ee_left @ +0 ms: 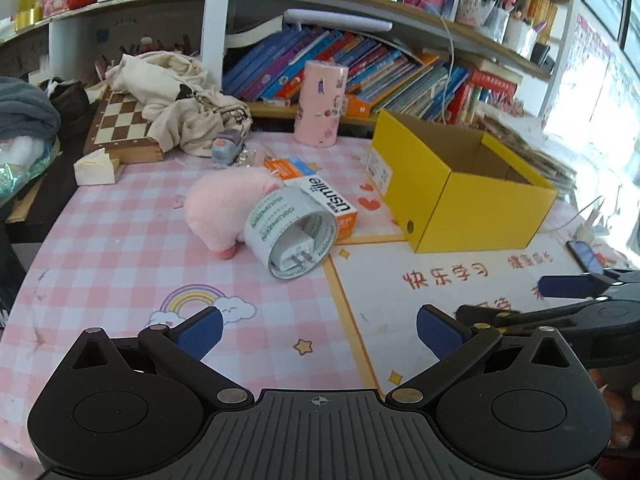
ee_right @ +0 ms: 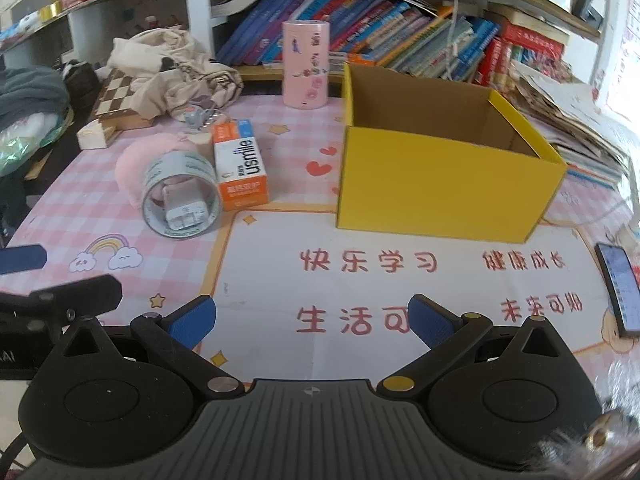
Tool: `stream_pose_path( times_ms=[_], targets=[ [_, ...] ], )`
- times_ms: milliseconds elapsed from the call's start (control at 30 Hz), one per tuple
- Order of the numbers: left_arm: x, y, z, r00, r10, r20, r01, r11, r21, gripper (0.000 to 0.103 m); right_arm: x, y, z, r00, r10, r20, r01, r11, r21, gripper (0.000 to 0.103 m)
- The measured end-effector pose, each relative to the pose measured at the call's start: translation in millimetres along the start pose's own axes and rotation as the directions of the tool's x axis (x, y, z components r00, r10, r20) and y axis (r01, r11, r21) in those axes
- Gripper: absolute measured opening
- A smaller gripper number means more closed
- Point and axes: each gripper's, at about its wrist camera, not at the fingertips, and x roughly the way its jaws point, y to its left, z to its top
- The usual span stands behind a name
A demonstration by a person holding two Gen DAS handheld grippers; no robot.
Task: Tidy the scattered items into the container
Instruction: 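Move the right tool to the clear tape roll and close on it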
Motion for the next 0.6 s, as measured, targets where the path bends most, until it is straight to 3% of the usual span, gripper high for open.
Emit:
stream_pose_path(
  times_ms=[433,600],
  targets=[
    [9.7,0.6,12.2,0.998,0.066,0.016,-0.067,0.997,0.029,0.103,22.5,4.8,21.1,0.997,0.073,0.014,-0.073,0.996,-0.042,0.103],
    [14.0,13.2,22.7,0.998,0.059,0.032,-0.059,0.998,-0.016,0.103,33.1,5.1,33.4,0.993,0.113,0.025,-0.112,0.993,-0.048,0.103]
  ],
)
